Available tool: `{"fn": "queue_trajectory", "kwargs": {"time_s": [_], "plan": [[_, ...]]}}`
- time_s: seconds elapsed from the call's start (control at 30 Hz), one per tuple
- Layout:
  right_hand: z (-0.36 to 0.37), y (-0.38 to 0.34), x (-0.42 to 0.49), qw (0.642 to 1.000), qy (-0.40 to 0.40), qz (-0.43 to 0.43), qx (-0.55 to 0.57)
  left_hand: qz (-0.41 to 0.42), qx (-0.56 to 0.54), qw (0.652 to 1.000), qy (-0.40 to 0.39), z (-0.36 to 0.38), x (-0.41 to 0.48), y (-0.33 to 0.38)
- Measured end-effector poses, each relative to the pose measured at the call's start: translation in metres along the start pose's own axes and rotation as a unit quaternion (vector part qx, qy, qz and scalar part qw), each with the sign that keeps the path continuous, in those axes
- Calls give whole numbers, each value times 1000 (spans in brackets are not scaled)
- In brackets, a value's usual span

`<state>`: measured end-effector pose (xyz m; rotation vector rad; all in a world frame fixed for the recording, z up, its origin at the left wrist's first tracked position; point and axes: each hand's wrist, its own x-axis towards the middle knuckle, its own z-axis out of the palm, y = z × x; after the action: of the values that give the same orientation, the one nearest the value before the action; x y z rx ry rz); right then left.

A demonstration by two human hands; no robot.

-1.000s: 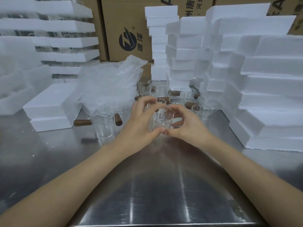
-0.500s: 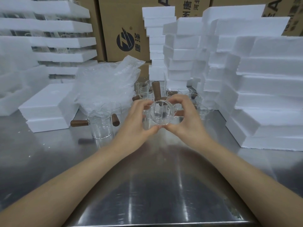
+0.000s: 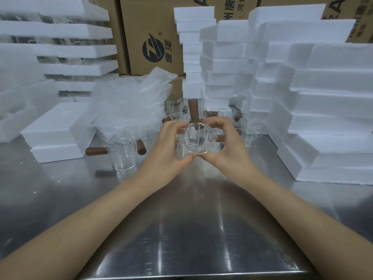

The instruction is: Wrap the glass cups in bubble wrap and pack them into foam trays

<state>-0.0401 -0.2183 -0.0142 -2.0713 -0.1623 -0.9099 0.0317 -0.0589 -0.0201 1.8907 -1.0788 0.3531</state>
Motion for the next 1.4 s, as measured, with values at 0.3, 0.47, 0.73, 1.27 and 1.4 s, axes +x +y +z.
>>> {"fn": "queue_trajectory", "kwargs": {"time_s": [0.3, 0.47, 0.73, 1.27, 1.4], "plan": [[1, -1, -1, 999, -4, 19, 28, 0, 10, 1000, -8, 0, 1, -3], [-1, -5, -1, 997, -11, 36, 63, 8, 15, 1000, -11, 0, 3, -8], [0, -4, -1, 990, -18, 67, 119, 8, 23, 1000, -14, 2, 1, -12], [-3, -3, 2, 951, -59, 166, 254, 0, 23, 999, -30, -2, 0, -2], [-4, 6, 4, 970, -88, 158, 161, -75, -31, 994, -72, -2, -2, 1]]}}
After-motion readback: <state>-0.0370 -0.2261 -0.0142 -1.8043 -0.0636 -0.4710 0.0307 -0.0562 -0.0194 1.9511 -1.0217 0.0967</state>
